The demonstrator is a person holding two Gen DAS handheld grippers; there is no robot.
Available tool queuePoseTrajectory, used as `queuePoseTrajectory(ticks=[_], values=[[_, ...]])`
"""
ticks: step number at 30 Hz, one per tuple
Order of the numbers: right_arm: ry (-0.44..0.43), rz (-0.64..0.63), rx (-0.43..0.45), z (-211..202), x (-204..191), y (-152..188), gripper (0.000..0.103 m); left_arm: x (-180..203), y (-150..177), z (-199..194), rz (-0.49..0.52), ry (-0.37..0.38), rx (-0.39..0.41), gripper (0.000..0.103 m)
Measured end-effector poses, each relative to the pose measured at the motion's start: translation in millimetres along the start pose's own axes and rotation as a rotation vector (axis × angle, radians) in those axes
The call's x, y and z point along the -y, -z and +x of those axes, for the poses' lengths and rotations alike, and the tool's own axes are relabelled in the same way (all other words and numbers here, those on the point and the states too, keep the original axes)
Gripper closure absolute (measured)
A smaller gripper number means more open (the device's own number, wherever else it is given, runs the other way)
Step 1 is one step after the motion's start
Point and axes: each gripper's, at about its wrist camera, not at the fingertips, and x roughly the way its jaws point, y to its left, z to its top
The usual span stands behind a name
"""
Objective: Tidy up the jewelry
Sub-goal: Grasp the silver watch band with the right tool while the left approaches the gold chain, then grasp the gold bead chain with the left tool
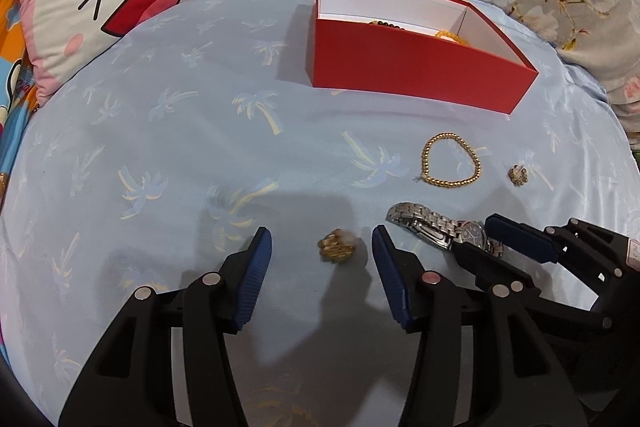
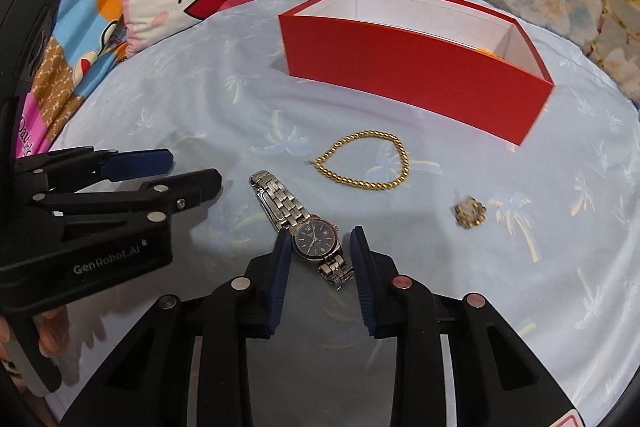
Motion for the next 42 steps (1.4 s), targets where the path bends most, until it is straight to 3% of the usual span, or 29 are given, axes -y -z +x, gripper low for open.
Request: queuePoseTrajectory(ticks=[14, 20, 26, 31, 33, 42], values=[[0.103, 0.255, -0.021, -36, 52, 39, 0.080, 42, -17, 7, 0.068, 0.078, 0.020, 0.053], [0.093, 0.294, -0.027, -39, 59, 44, 0.080, 56, -36, 28, 0.060, 0.091, 0.016, 0.053], [0.083, 0.307, -0.026, -38, 61, 44, 0.080, 64, -38, 40, 0.092, 0.048, 0.021, 0.064], [0.077, 0.315, -0.028, -38, 61, 42, 0.080, 63, -37, 39, 0.112, 0.028, 0.039, 0.095], [0.074, 0.320, -0.028, -38, 62, 42, 0.080, 61, -38, 39, 0.113, 0.032, 0.037, 0.100], [0.050, 0.339, 0.006, -50, 63, 37, 0.080, 49, -39, 20, 0.067, 0.099, 0.048, 0.100]])
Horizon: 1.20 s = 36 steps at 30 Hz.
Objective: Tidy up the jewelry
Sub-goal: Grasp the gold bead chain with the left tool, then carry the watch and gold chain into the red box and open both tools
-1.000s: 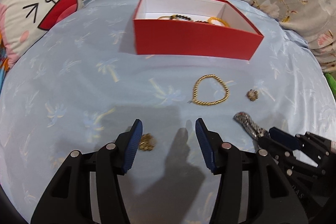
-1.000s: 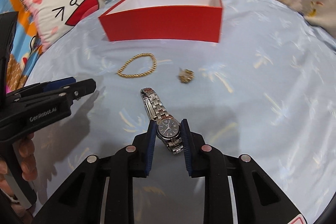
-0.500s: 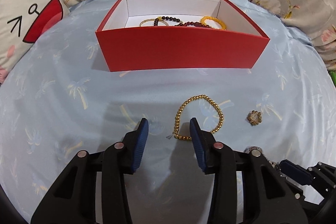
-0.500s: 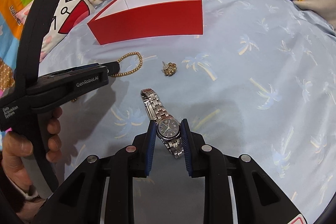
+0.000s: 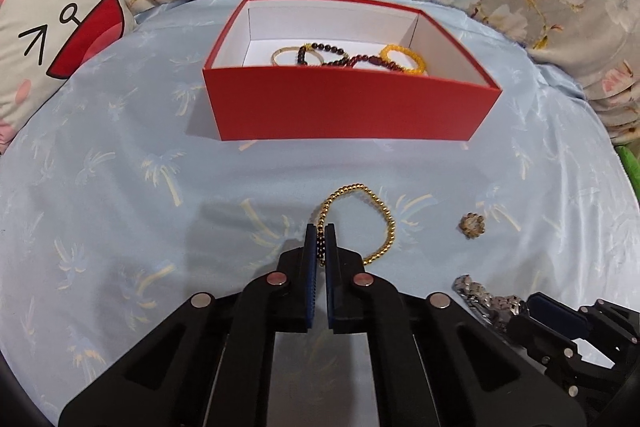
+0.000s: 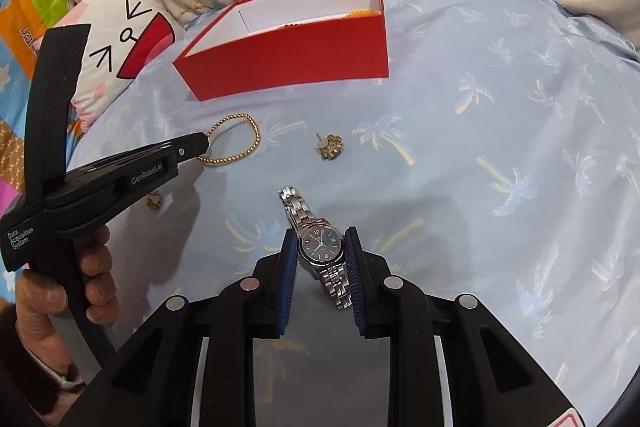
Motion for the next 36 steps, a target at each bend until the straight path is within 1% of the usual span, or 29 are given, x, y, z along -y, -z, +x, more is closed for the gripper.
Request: queuePoseTrajectory(ticks=[5, 15, 23, 27, 30, 32, 36], values=[[-0.015, -0.008, 0.044, -14, -6, -7, 0.080, 0, -4, -20, -0.009, 0.023, 0.027, 0.100], [-0.021, -0.030, 0.123, -44, -13, -25, 0.080, 0, -12, -52, -0.010, 0.040, 0.066, 0.100], [-0.031, -0.037, 0.195, -63, -17, -50, 0.080, -1, -34, -71, -0.005, 0.059, 0.111, 0.100], [-0.028, -0.058, 0.241, -69, -21, -75, 0.080, -2, -55, -74, 0.008, 0.053, 0.142, 0.100], [-0.028, -0.069, 0.270, -68, -23, -97, 0.080, -2, -76, -72, 0.015, 0.041, 0.168, 0.100], [-0.033, -0.068, 0.284, -65, -22, -114, 0.080, -2, -90, -67, 0.020, 0.036, 0.180, 0.100], [-0.056, -0.048, 0.286, -45, -18, -154, 0.080, -6, -119, -49, 0.012, 0.032, 0.186, 0.100]])
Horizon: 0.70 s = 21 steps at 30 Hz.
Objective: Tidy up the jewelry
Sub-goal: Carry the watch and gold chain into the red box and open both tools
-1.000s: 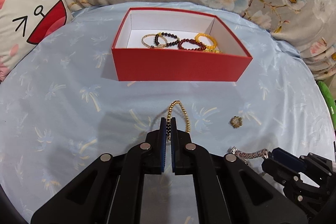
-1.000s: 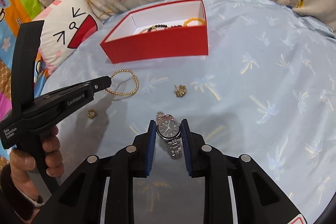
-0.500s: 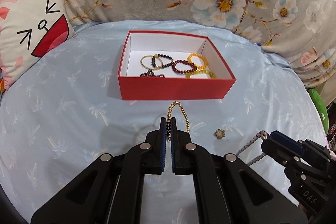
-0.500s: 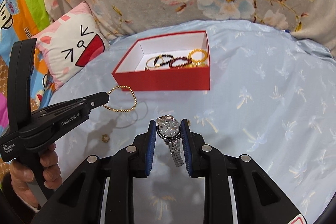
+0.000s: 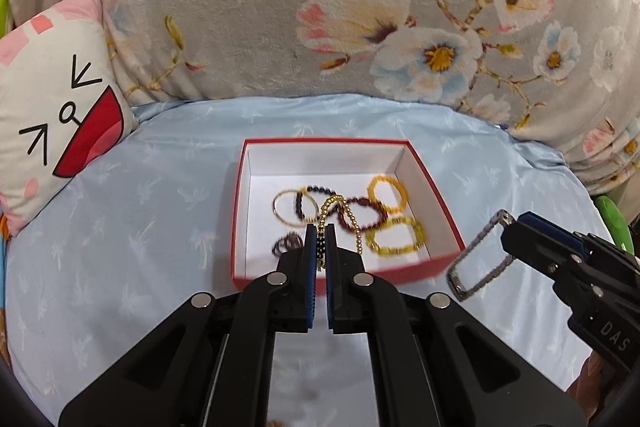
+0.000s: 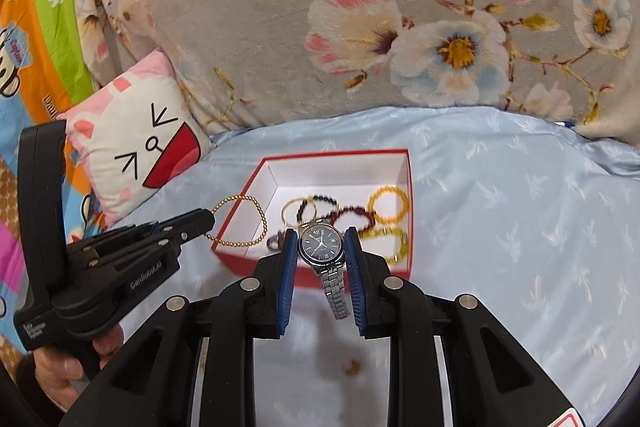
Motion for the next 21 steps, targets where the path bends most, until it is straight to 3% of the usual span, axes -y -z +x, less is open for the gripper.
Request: queuePoseTrajectory(ticks=[12, 21], values=[[-0.002, 0.026, -0.053, 115, 10, -61, 0.080, -18, -50, 92, -0.025, -0.025, -0.043, 0.100], [0.032, 0.035, -0.128, 176, 15, -66, 0.080, -33, -52, 137, -0.033, -0.074, -0.090, 0.100]])
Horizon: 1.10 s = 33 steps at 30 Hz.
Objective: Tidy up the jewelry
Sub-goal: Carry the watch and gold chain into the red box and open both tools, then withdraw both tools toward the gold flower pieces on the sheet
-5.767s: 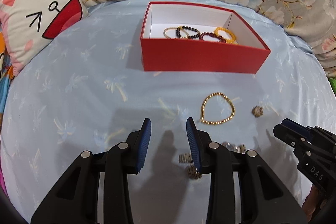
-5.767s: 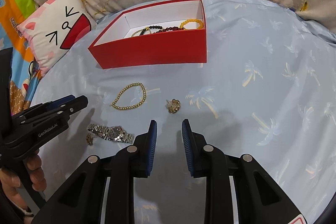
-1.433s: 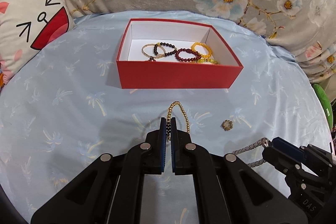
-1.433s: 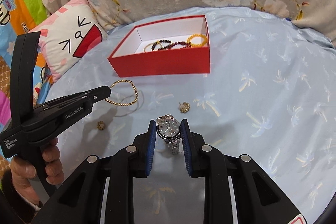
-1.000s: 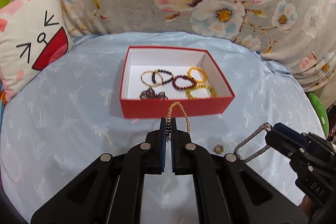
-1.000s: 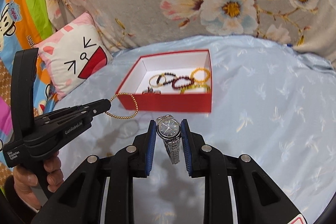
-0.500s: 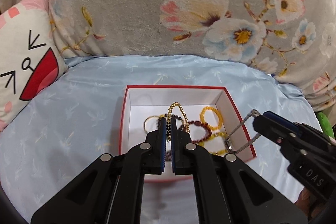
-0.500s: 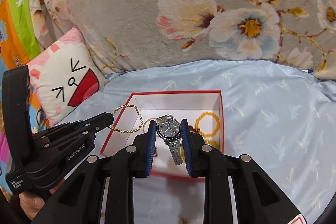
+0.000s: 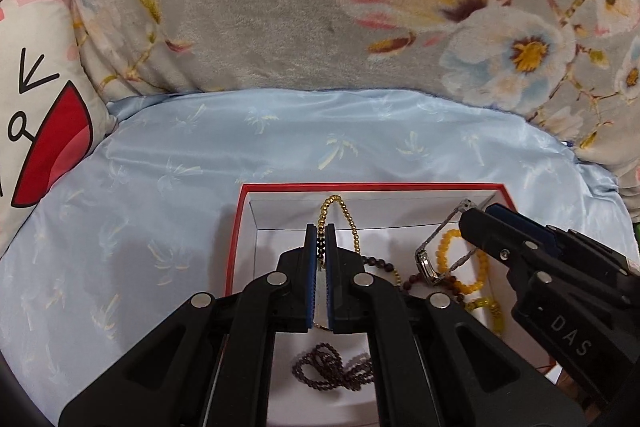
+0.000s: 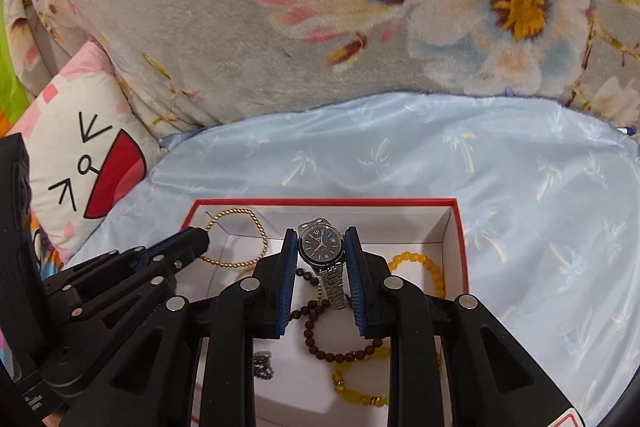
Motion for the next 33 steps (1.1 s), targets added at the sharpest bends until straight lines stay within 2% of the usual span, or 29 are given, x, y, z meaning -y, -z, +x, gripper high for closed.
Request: queuePoseTrajectory(ticks=[4, 8, 10, 14, 21, 26, 33], values=[[0.017, -0.023, -0.054, 14, -1, 7, 0.079, -2, 4, 6, 0.010, -0.032, 0.000, 0.099], [0.030, -0.042, -0.048, 11, -4, 16, 0.078, -7, 11, 6, -0.012, -0.023, -0.009, 0.097], [0.036, -0.050, -0.041, 7, -4, 20, 0.078, -7, 15, 4, -0.009, -0.027, -0.007, 0.088], [0.030, -0.044, -0.021, -8, -2, 26, 0.077, -9, 21, -7, -0.016, -0.022, 0.009, 0.079], [0.018, -0.013, 0.034, -56, 7, 39, 0.071, -17, 36, -47, -0.028, -0.008, 0.042, 0.078], [0.014, -0.013, 0.031, -84, 8, 69, 0.071, -16, 62, -75, -0.019, -0.003, 0.040, 0.078], [0.055, -0.062, 0.023, -114, -2, 114, 0.071, -10, 95, -106, -0.015, 0.007, 0.034, 0.078]])
